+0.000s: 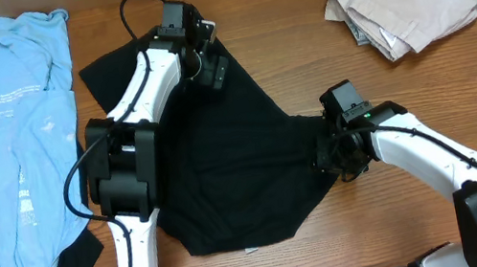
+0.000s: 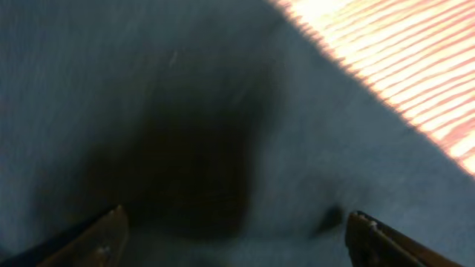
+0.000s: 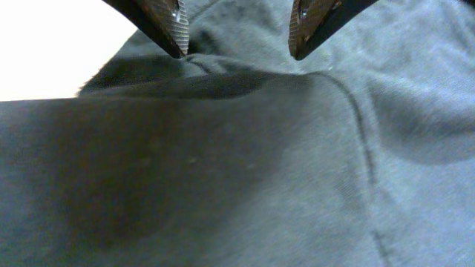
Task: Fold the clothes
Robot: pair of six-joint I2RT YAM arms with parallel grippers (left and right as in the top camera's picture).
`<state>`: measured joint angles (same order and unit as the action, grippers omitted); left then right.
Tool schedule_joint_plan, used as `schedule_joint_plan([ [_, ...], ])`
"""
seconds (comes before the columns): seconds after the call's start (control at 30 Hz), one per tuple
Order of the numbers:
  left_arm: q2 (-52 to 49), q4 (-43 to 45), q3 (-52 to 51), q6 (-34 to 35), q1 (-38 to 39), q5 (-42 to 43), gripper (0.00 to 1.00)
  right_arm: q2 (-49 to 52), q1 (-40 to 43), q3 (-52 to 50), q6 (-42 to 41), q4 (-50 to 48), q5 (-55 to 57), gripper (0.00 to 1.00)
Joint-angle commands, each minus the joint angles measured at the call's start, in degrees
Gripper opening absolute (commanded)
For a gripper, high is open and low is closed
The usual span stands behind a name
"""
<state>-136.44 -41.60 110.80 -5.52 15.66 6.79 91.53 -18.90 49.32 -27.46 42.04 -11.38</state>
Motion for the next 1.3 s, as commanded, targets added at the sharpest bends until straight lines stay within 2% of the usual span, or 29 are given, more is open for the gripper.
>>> schedule_joint_plan([
  [0.0, -0.94, -3.52, 0.26, 7.1, -0.81, -5.92, 1.0, 2.97, -0.11, -0.37, -2.23, -0.52, 3.21, 0.46],
  [0.2, -0.92, -10.01, 1.53, 10.58, -4.46, -5.73, 1.0, 8.76, 0.96, -0.35, -3.23, 0.13, 3.21, 0.46],
  [0.37, -0.9, -19.17, 7.52, 11.82, -7.93, -5.73, 1.0, 9.42, 7.52, -0.2, -3.61, 2.82, 4.31, 0.46],
  [0.6, -0.9, -37.94, 24.37, 8.22, -9.88, -5.68, 1.0, 9.42, 24.65, 2.14, 5.86, 3.08, 3.26, 0.47],
  [0.8, -0.9, -49.24, 34.82, 8.28, -9.64, -3.76, 1.0, 9.44, 33.77, 6.93, 14.56, -1.51, 2.45, 0.47],
  [0.9, -0.9, -51.56, 36.06, 8.17, -9.57, -1.49, 1.0, 9.44, 36.37, 10.38, 15.54, -1.9, 2.75, 0.49],
  [1.0, -0.92, -51.8, 36.04, 6.47, -9.6, -0.96, 1.0, 9.42, 37.68, 14.34, 15.56, 0.83, 2.73, 0.55],
  [1.27, -1.16, -47.45, 35.67, -3.06, -8.11, 2.21, 1.0, 7.85, 37.97, 33.44, 17.29, 23.78, -1.81, 0.68],
])
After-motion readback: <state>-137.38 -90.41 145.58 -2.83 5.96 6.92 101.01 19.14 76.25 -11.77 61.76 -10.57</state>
